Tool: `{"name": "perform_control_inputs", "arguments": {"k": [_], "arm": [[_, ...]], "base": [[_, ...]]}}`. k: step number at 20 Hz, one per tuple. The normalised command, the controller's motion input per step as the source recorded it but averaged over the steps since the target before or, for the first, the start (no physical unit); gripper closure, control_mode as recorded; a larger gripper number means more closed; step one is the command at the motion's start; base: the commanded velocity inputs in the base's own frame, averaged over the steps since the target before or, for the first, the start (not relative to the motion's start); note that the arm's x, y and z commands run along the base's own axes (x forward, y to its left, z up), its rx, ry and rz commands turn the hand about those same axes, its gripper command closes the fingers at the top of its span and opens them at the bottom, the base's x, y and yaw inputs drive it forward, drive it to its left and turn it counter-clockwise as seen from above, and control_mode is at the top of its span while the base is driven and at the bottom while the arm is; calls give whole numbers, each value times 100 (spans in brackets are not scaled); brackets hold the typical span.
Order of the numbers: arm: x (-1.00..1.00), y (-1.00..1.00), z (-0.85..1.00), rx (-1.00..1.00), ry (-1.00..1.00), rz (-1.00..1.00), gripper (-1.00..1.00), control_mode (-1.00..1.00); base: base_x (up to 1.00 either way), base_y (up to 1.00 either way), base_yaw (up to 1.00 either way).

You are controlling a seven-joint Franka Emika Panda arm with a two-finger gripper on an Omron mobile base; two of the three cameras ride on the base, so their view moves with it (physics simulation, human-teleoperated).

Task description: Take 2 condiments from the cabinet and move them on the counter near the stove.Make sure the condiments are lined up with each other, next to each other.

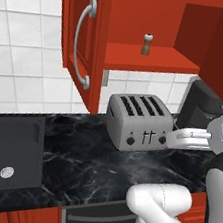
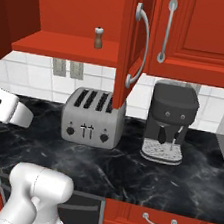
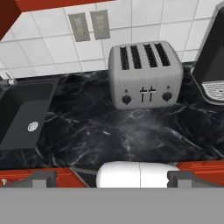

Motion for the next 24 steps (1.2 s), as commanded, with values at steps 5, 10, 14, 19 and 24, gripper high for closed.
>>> {"name": "perform_control_inputs", "arguments": {"k": [5,10,14,19,24], "arm": [[0,0,0,0,0,0,-100,100],[3,0,4,0,0,-1,-100,-100],[25,0,31,-2,-6,-1,-100,-100],[28,0,47,-7,-4,0,-100,-100],[47,0,49,-10,-4,0,-100,-100]], "base": [[19,0,0],[8,0,0],[0,0,0],[0,0,0],[0,0,0]]}}
